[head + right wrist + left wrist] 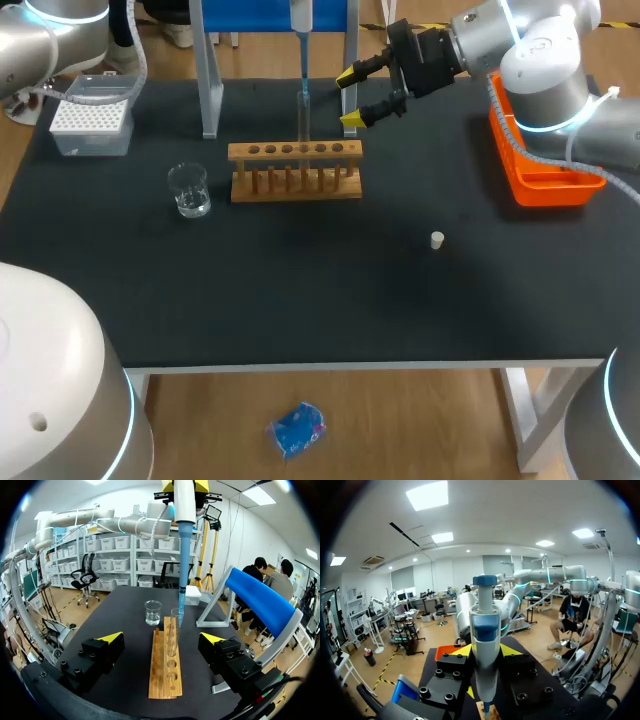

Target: Invert the test tube, pick up the pipette, mount the tip to pipette, aspirate from beaker and dispense into the tube, eject the tip, return the pipette, and cap with the stopper.

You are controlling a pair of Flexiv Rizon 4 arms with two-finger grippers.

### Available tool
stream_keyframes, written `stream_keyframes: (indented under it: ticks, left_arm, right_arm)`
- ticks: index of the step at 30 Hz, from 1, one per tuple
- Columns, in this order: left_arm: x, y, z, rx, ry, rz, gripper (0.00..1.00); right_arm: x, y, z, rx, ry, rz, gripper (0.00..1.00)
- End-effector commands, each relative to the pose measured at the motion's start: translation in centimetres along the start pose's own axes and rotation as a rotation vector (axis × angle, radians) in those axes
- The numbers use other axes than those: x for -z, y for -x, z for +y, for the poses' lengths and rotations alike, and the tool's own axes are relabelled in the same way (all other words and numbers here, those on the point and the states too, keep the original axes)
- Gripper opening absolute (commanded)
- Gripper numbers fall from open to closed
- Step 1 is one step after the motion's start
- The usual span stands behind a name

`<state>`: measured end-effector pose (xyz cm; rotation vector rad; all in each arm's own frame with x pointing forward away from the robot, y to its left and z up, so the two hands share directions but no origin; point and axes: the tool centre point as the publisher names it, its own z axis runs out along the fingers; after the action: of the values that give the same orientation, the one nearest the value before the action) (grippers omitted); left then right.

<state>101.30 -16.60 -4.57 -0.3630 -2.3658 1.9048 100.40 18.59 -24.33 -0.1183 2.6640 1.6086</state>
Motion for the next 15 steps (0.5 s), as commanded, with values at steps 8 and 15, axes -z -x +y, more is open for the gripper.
stream_keyframes:
  ticks: [8, 15]
  left_arm:
    - [-0.03, -0.76, 0.52, 0.014, -0.003, -0.009, 0.0]
    - [0.07, -1.03, 0.85, 0.018, -0.004, -0.015, 0.0]
  right_arm:
    - [0.02, 0.0, -0.05, 0.001, 0.001, 0.0, 1.0]
    - [0.02, 0.0, -0.05, 0.001, 0.001, 0.0, 1.0]
